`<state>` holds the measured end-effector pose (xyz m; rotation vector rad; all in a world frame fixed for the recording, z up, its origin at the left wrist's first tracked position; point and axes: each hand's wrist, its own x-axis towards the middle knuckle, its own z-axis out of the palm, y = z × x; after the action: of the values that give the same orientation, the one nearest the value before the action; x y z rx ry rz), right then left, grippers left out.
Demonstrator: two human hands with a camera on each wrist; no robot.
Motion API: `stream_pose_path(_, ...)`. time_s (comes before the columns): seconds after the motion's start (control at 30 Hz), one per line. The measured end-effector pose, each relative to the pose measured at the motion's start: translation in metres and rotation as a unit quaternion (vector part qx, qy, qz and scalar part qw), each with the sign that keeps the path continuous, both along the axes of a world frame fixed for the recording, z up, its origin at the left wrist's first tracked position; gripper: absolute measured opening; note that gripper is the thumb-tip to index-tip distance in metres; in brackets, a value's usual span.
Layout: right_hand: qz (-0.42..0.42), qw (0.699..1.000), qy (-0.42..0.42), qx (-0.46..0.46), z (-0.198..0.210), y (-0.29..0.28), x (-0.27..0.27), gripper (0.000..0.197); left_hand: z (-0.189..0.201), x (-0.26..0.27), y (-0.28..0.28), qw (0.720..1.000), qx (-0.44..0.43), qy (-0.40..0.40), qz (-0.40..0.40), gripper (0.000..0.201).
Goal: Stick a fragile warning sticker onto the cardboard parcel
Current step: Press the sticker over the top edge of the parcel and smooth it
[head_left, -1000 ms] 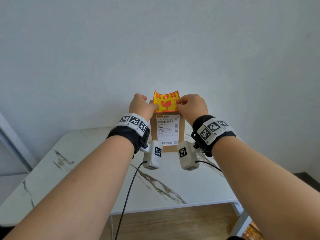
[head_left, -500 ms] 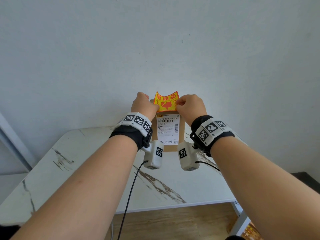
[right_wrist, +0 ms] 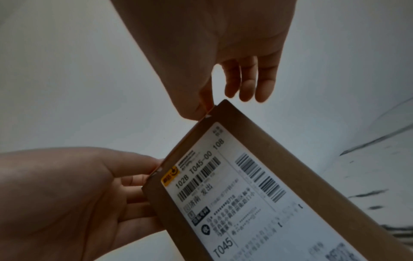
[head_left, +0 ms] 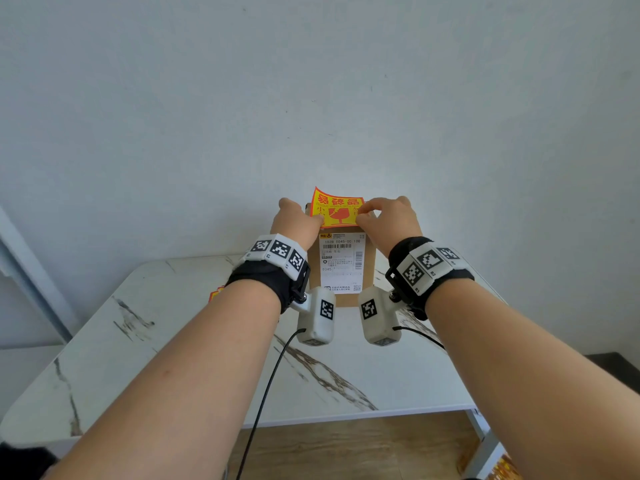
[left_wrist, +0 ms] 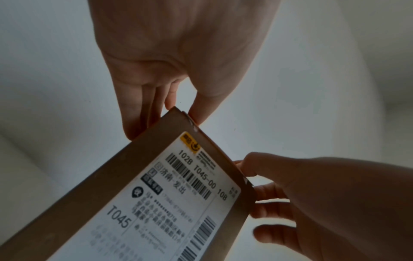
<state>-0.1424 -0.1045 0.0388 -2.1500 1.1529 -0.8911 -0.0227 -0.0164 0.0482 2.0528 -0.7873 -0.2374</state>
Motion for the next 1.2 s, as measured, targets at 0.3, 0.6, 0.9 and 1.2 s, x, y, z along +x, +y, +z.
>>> stream_pose_path(0.3, 0.026, 0.998, -0.05, 0.032, -0.002, 0.014, -0.002, 0.031, 0.001, 0.0, 0.017, 0.999, -0.046, -0.001, 0.02, 0.037)
stream_pose_path(0.6, 0.029, 0.999, -0.032, 0.008, -0.008, 0.025, 0.002, 0.023, -0.008, 0.002, 0.038, 0.996, -0.027, -0.082, 0.032, 0.037)
stream_pose_path(0.9, 0.079, 0.993, 0.008, -0.088, -0.002, 0.023, 0.013, 0.034, -0.008, 0.002, 0.036, 0.901, 0.022, -0.422, -0.094, 0.036)
stream_pose_path(1.2, 0.073, 0.995, 0.014, -0.071, -0.009, 0.011, 0.02, 0.024, -0.008, 0.017, 0.033, 0.927, 0.075, -0.343, -0.13, 0.041)
